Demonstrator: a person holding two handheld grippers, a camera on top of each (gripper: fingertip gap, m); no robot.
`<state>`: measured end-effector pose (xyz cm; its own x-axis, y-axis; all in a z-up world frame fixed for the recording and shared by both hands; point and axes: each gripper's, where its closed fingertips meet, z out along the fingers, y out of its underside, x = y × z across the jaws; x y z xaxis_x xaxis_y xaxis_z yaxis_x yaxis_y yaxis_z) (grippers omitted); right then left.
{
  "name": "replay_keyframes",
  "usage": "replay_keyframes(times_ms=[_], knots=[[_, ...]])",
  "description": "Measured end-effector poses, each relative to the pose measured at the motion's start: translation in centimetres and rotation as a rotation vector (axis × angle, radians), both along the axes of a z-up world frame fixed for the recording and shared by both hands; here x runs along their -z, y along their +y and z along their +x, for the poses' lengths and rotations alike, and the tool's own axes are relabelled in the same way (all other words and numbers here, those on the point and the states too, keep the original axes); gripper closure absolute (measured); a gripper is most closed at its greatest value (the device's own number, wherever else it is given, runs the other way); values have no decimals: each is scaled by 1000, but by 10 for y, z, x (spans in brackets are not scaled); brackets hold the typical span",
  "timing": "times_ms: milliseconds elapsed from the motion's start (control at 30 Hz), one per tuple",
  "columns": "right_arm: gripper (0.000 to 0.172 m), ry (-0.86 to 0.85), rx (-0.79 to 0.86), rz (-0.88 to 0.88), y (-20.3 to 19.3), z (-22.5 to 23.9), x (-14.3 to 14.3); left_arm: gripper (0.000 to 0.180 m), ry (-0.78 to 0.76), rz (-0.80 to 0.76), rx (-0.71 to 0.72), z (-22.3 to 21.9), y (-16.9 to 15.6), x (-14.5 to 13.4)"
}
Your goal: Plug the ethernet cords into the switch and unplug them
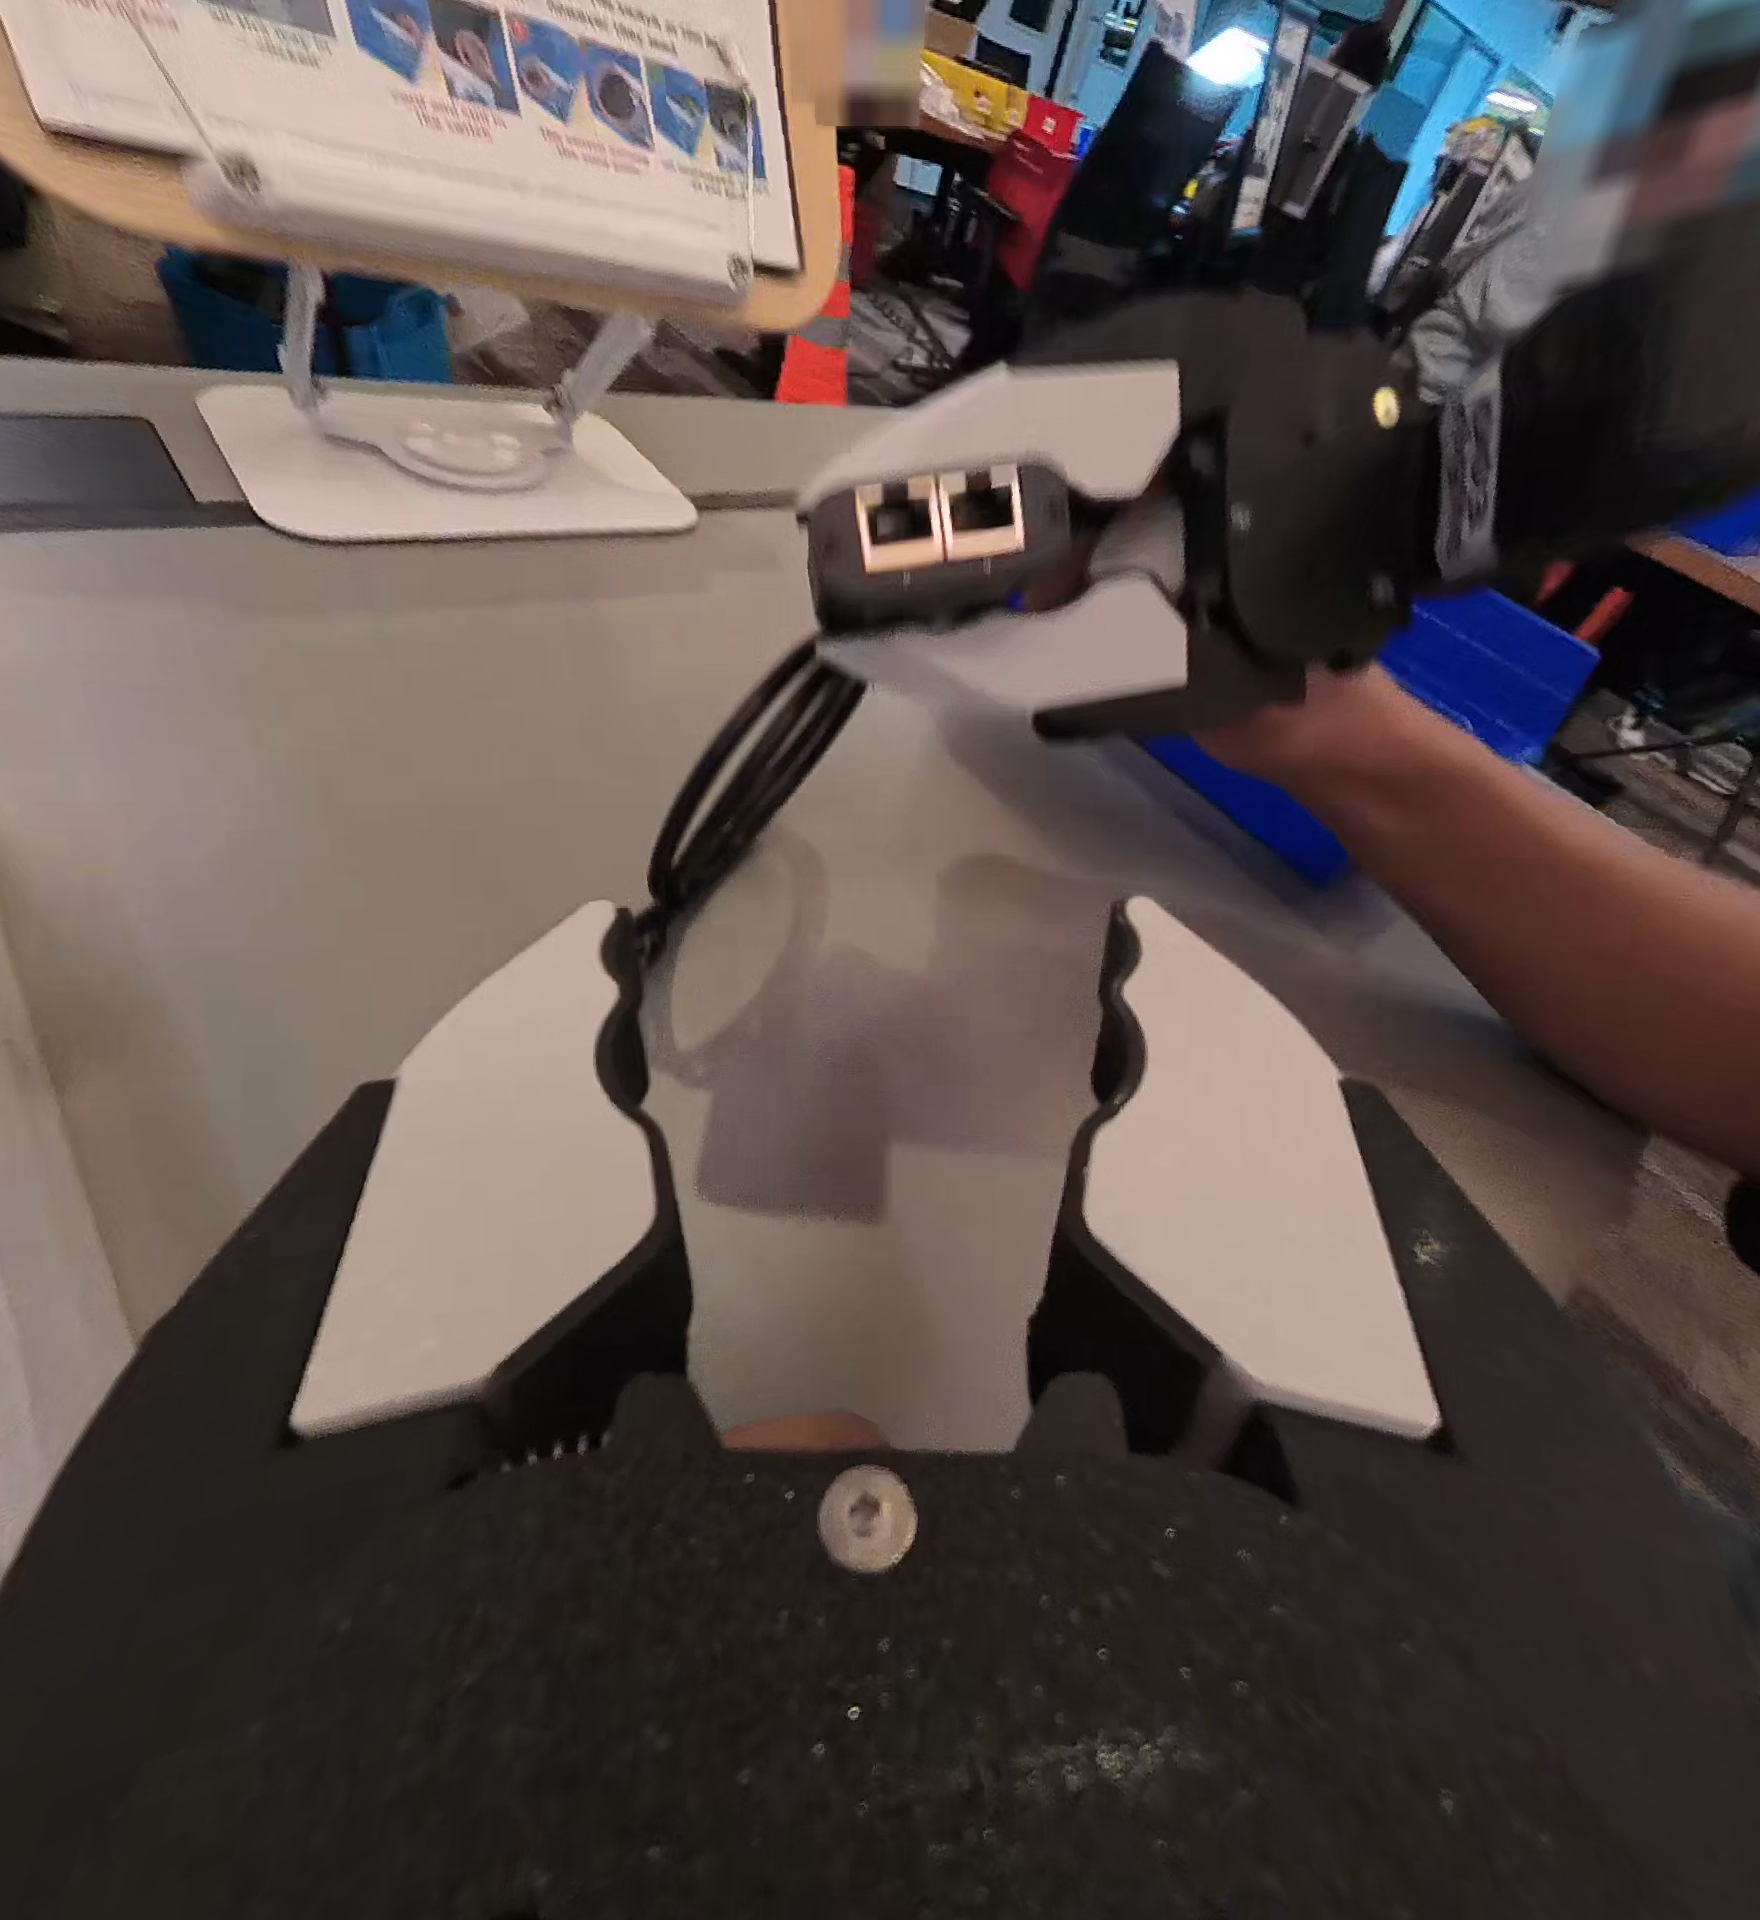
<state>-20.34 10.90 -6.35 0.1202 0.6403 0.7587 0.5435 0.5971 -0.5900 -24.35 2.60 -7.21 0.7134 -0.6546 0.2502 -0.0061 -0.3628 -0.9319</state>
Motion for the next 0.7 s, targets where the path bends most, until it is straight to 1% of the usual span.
replay_keyframes(times_ms=[100,200,300,367,400,467,633,700], knots=[[146,0,18,63,-3,-2,-3,93,69,79,-47,15,21,-24],[147,4,22,108,-9,-3,-7,93,141,109,-30,40,32,-37],[146,1,20,118,-13,-5,-8,99,214,98,-19,59,39,-32],[147,15,-5,103,-18,-6,-9,108,225,90,-28,62,43,-30],[147,18,-3,102,-17,-6,-10,118,224,76,-51,59,46,-30],[147,22,-5,86,-18,-5,-10,118,231,46,-36,59,46,-30],[147,23,12,113,-15,-6,-9,118,316,53,-68,56,47,-28],[147,27,10,110,-15,-7,-8,118,314,38,-66,56,47,-26]])
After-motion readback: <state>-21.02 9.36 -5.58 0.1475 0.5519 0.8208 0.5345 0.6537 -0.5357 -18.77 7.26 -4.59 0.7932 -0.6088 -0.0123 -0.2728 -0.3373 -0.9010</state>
